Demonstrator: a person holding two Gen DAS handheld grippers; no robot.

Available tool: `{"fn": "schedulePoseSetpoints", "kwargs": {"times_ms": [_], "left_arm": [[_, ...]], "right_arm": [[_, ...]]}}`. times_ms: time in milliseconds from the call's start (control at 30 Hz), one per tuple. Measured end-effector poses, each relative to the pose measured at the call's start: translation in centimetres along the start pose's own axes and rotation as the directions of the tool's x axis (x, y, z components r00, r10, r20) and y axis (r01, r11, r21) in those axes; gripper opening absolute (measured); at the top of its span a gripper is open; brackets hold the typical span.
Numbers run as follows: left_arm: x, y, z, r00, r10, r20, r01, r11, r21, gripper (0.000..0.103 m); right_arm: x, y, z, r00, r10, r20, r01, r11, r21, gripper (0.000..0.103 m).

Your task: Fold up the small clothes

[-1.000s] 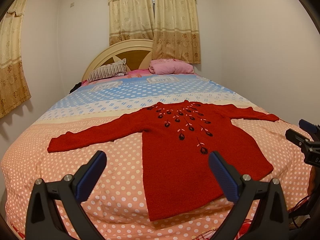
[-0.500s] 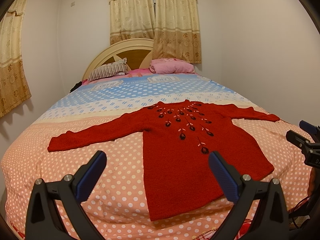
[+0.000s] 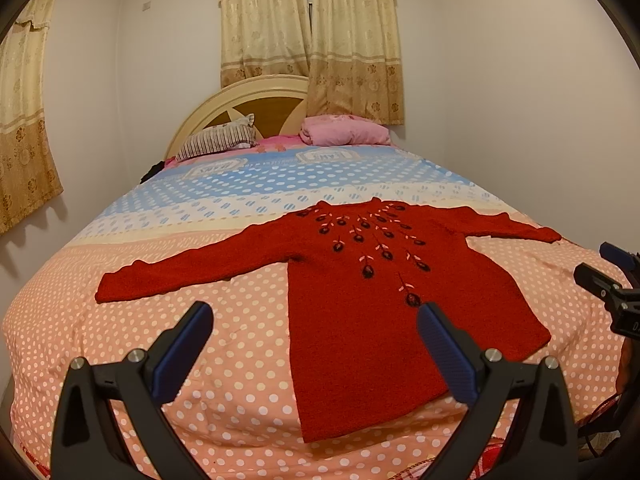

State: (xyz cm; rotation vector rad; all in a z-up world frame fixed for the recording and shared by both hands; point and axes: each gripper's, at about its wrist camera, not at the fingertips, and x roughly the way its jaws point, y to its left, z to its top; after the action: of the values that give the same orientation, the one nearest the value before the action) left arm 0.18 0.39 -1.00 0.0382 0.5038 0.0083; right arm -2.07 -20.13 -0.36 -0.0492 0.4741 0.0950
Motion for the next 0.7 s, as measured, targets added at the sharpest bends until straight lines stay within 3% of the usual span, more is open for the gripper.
{"fn": "schedulePoseSetpoints", "kwargs": {"times_ms": [467, 700], "left_arm": [[4.2, 1.2, 0.8, 0.998, 0.045, -0.046, -0.045, 0.999, -0.006, 0.103], [7.7, 1.4, 2.4, 0.997, 0.024, -0.072, -0.025, 1.000, -0.016, 0.103]], "right_arm": [[3.6, -3.7, 0.1, 0.998, 0.006, -0.061, -0.003, 0.999, 0.053, 0.102], [8.4, -8.7, 0.1, 0.988, 0.042, -0.150, -0.012, 0.981, 0.195, 0.102]]}}
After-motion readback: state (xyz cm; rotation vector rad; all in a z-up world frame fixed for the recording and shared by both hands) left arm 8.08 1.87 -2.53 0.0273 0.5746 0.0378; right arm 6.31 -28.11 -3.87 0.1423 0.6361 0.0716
